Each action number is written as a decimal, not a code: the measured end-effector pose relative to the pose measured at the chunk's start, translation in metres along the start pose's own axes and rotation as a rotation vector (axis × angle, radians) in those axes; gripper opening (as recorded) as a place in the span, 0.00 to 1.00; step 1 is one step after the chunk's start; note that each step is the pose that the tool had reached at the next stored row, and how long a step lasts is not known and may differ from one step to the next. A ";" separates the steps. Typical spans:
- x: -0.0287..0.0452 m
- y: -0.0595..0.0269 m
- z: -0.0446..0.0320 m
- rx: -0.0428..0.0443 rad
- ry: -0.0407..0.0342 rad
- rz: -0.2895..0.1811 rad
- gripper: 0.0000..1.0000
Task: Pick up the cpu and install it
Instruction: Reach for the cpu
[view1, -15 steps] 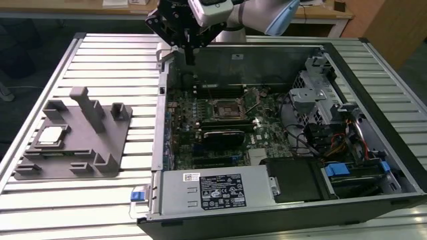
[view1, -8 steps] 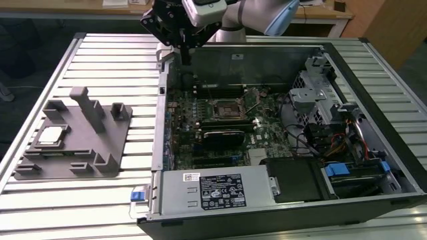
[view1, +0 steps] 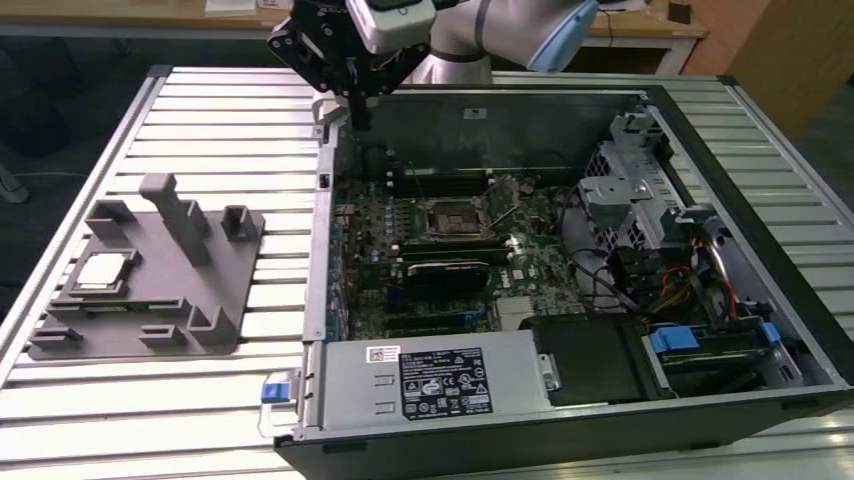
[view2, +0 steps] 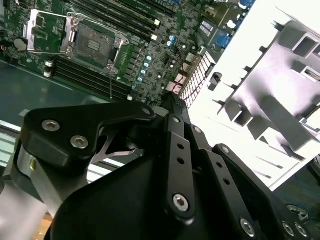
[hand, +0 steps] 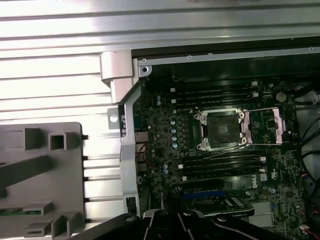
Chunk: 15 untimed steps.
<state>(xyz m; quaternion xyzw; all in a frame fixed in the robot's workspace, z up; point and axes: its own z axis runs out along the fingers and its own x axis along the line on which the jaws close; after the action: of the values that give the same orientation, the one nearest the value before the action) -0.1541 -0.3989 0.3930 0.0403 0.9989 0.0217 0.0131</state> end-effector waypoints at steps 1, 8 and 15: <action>0.0013 -0.0001 0.0000 -0.0001 -0.0001 0.001 0.11; 0.0099 -0.0008 -0.0002 0.0000 -0.0002 0.004 0.11; 0.0180 -0.0015 -0.0004 0.0002 -0.0003 0.007 0.11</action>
<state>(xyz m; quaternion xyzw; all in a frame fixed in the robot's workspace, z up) -0.1722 -0.3990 0.3929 0.0437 0.9987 0.0216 0.0132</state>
